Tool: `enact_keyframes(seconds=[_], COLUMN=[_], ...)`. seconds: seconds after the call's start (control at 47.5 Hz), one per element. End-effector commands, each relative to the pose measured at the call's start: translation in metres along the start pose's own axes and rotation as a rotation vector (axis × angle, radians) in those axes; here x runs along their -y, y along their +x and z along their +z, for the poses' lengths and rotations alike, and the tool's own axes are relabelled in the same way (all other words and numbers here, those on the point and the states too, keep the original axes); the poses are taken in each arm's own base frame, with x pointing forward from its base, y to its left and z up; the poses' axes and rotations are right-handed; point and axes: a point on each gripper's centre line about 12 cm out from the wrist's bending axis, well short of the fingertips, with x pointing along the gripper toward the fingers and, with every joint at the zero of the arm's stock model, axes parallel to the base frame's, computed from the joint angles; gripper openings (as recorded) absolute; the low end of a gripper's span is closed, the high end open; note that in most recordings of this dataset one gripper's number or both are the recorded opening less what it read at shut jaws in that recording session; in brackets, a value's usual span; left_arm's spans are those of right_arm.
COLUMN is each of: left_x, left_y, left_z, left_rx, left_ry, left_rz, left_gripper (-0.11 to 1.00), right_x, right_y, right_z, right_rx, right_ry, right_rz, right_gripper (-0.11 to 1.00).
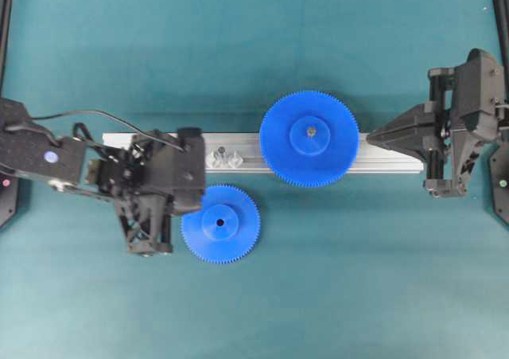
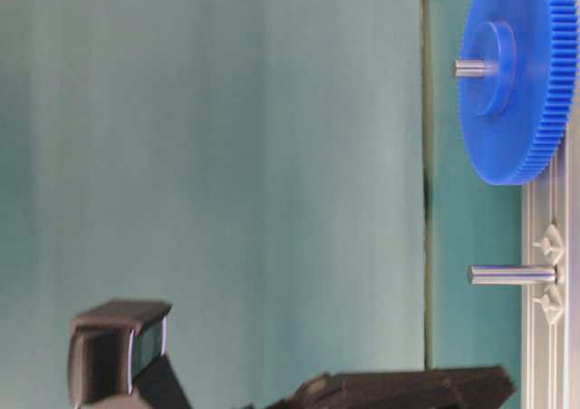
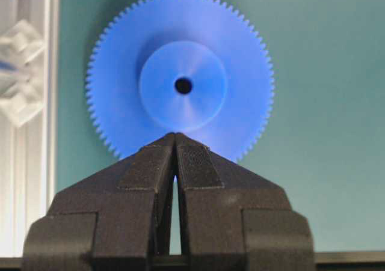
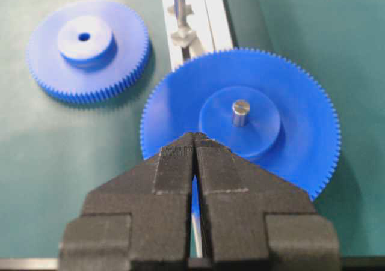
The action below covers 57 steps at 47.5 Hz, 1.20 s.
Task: Insert the small gear onto the shaft.
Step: 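Move the left gripper over the small blue gear on the table, then lower the left gripper and close it on the small gear's hub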
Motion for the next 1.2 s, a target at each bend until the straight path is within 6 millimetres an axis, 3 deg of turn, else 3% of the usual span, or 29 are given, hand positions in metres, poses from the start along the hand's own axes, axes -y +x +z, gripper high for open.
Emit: enact_keyframes(seconds=[0.0,0.801,1.18], left_x=[0.005,0.017,0.017], left_y=[-0.004,0.04,0.053], left_z=[0.015,0.038,0.037], left_rx=[0.034,-0.141,-0.19], left_ry=[0.007,0.114,0.116], left_rz=[-0.01,0.003,0.01], left_gripper=[0.01,0.01,0.01], right_x=[0.002,0.003,0.002], right_y=[0.001,0.009,0.009], right_z=[0.004,-0.001,-0.001], right_rx=[0.008,-0.027,-0.028], right_ry=[0.016,0.018,0.017], right_rz=[-0.006,-0.012,-0.011], right_gripper=[0.04,0.04,0.04])
